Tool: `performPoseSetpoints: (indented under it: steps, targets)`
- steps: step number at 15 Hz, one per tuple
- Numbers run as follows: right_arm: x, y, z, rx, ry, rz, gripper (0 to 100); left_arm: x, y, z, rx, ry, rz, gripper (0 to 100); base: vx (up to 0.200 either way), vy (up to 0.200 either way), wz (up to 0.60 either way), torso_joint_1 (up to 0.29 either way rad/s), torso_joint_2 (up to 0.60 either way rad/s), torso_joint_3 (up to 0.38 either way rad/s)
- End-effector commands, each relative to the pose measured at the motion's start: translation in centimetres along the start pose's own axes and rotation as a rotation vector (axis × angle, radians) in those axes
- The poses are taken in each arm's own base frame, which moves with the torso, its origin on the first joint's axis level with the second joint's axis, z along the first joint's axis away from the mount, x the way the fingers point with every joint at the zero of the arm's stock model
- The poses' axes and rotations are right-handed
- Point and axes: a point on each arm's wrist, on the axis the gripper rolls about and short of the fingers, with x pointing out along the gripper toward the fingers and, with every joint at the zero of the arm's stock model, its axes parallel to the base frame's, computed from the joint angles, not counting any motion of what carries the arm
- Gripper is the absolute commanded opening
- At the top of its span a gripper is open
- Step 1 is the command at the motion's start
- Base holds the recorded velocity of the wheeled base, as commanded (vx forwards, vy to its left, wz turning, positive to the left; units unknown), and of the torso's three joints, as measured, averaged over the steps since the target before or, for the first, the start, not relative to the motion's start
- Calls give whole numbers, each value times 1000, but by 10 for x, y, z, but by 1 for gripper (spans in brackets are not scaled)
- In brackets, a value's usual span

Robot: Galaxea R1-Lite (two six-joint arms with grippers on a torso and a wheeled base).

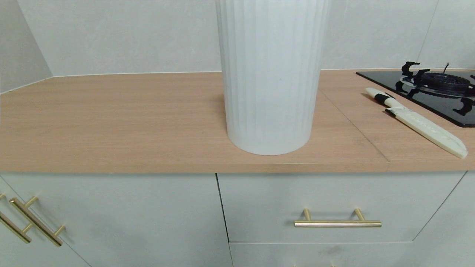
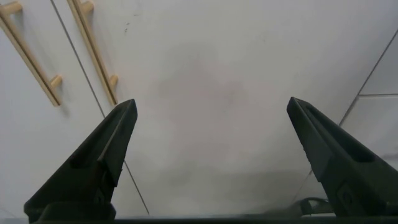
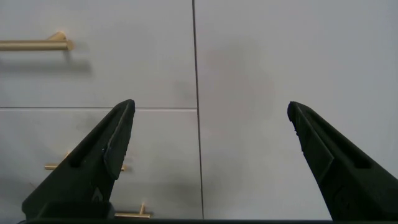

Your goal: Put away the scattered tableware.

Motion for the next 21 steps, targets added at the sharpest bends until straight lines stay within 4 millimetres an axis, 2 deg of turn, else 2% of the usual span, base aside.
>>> performPoseSetpoints:
  steps: [1,6,21]
  targets:
    - [0,0,0,0,1,1,100,0,0,0,1,0,0,100,0,0,0,0,0,0]
    - [0,0,0,0,1,1,100,0,0,0,0,0,0,100,0,0,0,84,-250,-237]
    - [0,0,0,0,1,1,100,0,0,0,0,0,0,100,0,0,0,183,-488,-292]
